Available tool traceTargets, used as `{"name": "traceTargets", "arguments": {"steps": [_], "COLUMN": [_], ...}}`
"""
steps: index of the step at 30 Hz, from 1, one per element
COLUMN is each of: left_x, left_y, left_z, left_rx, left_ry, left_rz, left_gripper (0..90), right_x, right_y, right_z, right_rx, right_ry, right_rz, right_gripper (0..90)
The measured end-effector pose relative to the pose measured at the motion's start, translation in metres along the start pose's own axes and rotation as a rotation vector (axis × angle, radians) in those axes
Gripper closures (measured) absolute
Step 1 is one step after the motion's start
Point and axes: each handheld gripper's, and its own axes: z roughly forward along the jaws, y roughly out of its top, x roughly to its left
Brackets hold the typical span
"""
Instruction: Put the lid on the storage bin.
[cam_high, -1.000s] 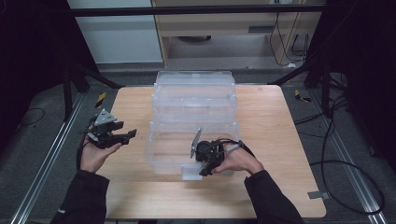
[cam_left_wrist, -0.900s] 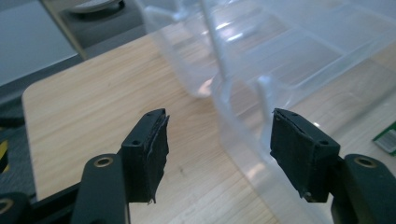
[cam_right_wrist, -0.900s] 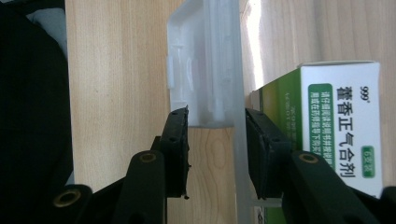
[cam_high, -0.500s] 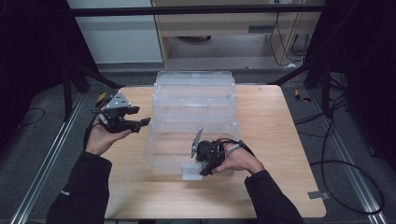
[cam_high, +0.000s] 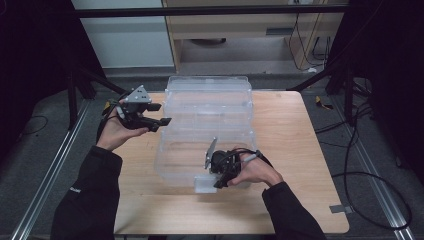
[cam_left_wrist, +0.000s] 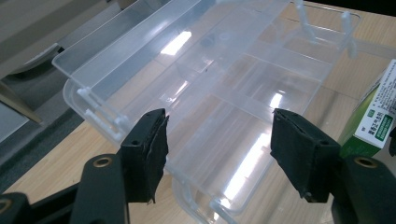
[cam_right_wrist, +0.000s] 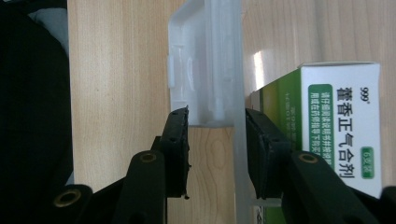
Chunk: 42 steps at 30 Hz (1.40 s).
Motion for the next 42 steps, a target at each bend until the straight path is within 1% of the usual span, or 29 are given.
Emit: {"name": "traceTargets", "arguments": {"steps": [4, 7, 12, 15, 21, 23, 25, 31, 33, 34, 38, 42], "left_x": [0.003, 0.004, 0.004, 0.004, 0.008, 0.009, 0.011, 0.012, 0.013, 0.013, 0.015, 0.017], "left_y": [0.008, 0.013, 0.021, 0.026, 0.039, 0.043, 0.047, 0.057, 0.059, 0.06, 0.063, 0.064], "left_z": [0.008, 0.014, 0.024, 0.029, 0.038, 0.04, 0.042, 0.049, 0.052, 0.054, 0.06, 0.069], "left_rx": [0.012, 0.021, 0.039, 0.051, 0.096, 0.115, 0.136, 0.181, 0.192, 0.204, 0.216, 0.25], "left_ry": [-0.022, -0.042, -0.059, -0.073, -0.084, -0.098, -0.101, -0.12, -0.123, -0.117, -0.121, -0.126], "left_rz": [0.017, 0.042, 0.072, 0.102, 0.165, 0.184, 0.201, 0.26, 0.267, 0.276, 0.297, 0.319], "left_gripper": [35.9, 36.0, 36.5, 37.3, 39.7, 40.2, 40.7, 41.7, 41.6, 41.6, 44.0, 46.4], "right_x": [0.0, 0.0, 0.001, 0.0, 0.001, 0.001, 0.001, 0.001, 0.001, 0.001, 0.001, 0.001], "right_y": [0.0, 0.0, 0.0, -0.001, -0.001, -0.001, 0.0, 0.0, 0.001, 0.001, 0.001, 0.001], "right_z": [0.0, 0.0, 0.0, 0.0, 0.0, 0.0, 0.0, 0.0, 0.0, 0.0, 0.0, 0.0], "right_rx": [-0.001, -0.005, -0.004, -0.008, -0.006, -0.005, -0.002, 0.001, 0.001, 0.004, 0.003, 0.006], "right_ry": [0.001, -0.002, -0.002, -0.004, -0.002, -0.002, -0.003, -0.007, -0.008, -0.007, -0.009, -0.014], "right_rz": [-0.002, -0.005, -0.01, -0.013, -0.002, -0.002, -0.002, -0.02, -0.018, -0.019, -0.022, -0.019], "right_gripper": [62.9, 62.9, 62.9, 62.8, 62.8, 62.8, 62.8, 62.8, 62.8, 62.9, 62.8, 62.9]}}
